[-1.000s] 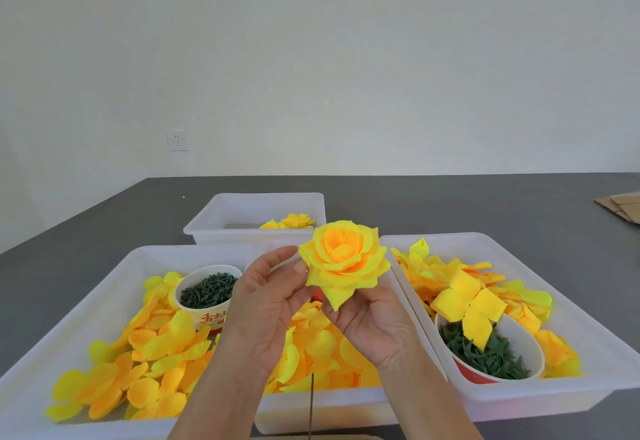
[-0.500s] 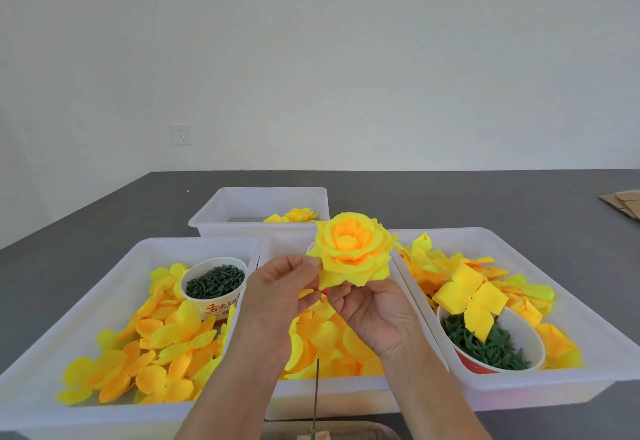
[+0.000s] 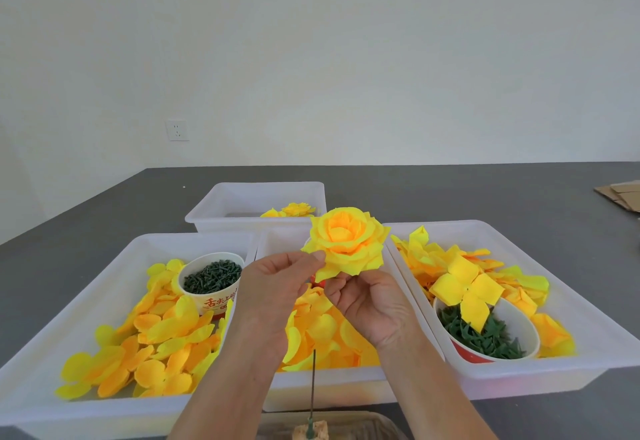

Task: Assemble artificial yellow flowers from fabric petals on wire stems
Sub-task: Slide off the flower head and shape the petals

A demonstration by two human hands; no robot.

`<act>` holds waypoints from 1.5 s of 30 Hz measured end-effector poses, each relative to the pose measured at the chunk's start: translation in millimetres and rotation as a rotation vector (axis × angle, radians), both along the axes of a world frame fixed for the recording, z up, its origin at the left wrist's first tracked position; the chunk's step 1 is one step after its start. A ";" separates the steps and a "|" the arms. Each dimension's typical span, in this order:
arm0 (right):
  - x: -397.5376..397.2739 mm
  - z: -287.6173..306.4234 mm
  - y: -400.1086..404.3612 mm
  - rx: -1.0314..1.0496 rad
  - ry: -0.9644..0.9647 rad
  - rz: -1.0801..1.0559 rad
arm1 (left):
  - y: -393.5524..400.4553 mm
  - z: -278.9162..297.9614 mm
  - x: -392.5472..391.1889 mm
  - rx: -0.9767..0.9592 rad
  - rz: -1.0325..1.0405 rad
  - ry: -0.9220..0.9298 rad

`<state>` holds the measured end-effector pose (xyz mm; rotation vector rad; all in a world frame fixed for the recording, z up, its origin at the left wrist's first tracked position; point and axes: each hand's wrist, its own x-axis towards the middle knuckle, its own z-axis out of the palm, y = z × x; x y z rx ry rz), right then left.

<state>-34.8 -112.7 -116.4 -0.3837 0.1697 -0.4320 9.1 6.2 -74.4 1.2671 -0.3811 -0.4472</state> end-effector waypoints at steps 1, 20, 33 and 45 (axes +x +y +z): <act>-0.2 0.3 0.3 -0.003 -0.008 -0.001 | -0.9 0.4 0.2 0.000 0.001 0.007; -0.4 -0.8 0.7 -0.043 0.008 0.031 | -0.8 -4.3 3.9 -0.072 0.026 0.060; -1.7 -1.0 0.6 -0.071 -0.021 0.057 | -3.7 -4.6 3.4 -0.036 0.061 0.040; -2.2 1.4 3.2 -0.130 -0.030 0.046 | -0.7 -0.9 -2.5 -0.073 0.151 0.055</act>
